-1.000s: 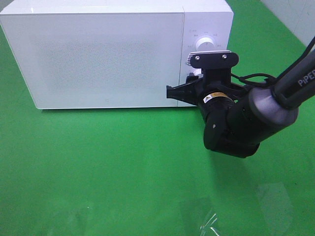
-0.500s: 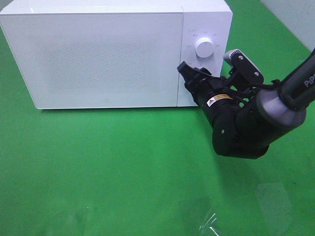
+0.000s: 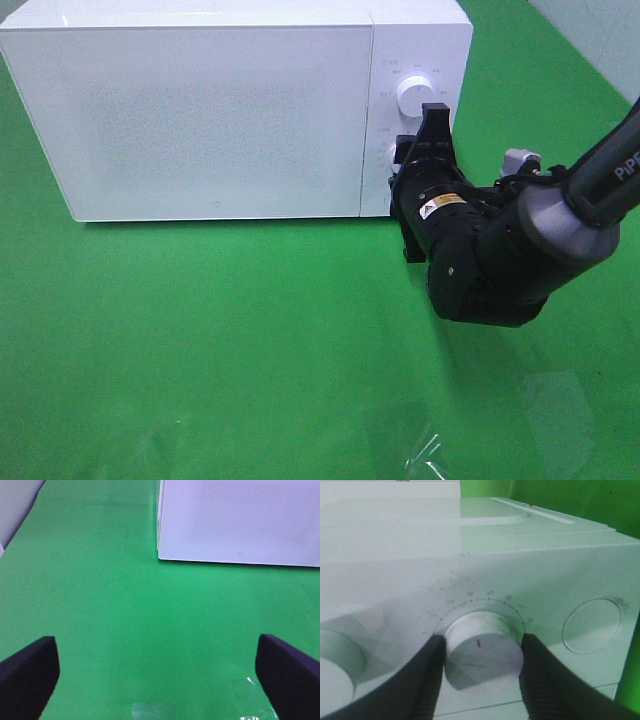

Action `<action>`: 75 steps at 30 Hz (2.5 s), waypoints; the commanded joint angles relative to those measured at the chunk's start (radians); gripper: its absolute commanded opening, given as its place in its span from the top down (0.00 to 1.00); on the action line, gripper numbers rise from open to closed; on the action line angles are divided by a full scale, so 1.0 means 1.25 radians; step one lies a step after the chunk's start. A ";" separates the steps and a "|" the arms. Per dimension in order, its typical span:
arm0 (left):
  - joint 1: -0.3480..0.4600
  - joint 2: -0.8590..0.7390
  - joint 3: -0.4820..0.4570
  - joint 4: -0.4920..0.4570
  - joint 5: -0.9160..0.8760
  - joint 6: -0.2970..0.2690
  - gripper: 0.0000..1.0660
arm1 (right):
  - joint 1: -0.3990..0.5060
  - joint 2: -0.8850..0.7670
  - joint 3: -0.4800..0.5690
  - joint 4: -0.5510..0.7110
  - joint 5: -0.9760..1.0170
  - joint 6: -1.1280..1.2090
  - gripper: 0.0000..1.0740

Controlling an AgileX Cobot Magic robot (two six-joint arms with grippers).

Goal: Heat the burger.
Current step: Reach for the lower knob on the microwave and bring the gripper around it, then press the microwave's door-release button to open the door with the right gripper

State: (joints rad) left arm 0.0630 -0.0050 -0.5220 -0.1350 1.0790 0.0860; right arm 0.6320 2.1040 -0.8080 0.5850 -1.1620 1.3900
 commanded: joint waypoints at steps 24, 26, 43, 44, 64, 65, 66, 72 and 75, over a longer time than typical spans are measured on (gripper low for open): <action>0.000 -0.013 0.002 -0.002 -0.007 0.001 0.06 | 0.006 -0.019 -0.043 -0.017 -0.041 -0.046 0.67; 0.000 -0.013 0.002 -0.002 -0.007 0.001 0.06 | 0.006 -0.031 -0.043 -0.007 -0.019 -0.073 0.59; 0.000 -0.013 0.002 -0.002 -0.007 0.001 0.06 | 0.006 -0.114 0.006 0.006 0.154 -0.237 0.40; 0.000 -0.013 0.002 -0.002 -0.007 0.001 0.06 | 0.006 -0.137 0.028 0.006 0.182 -0.276 0.40; 0.000 -0.013 0.002 -0.002 -0.007 0.001 0.06 | 0.006 -0.374 0.115 -0.170 0.509 -0.723 0.40; 0.000 -0.013 0.002 -0.002 -0.007 0.001 0.06 | 0.006 -0.374 0.115 -0.170 0.509 -0.723 0.40; 0.000 -0.013 0.002 -0.002 -0.007 0.001 0.06 | 0.005 -0.401 0.115 -0.200 0.544 -0.764 0.40; 0.000 -0.013 0.002 -0.002 -0.007 0.001 0.06 | 0.004 -0.480 0.115 -0.278 0.679 -0.884 0.40; 0.000 -0.013 0.002 -0.002 -0.007 0.001 0.06 | 0.004 -0.525 0.115 -0.312 0.794 -0.958 0.40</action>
State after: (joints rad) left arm 0.0630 -0.0050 -0.5220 -0.1350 1.0790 0.0860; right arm 0.6420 1.4930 -0.6650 0.2400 -0.2820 0.2740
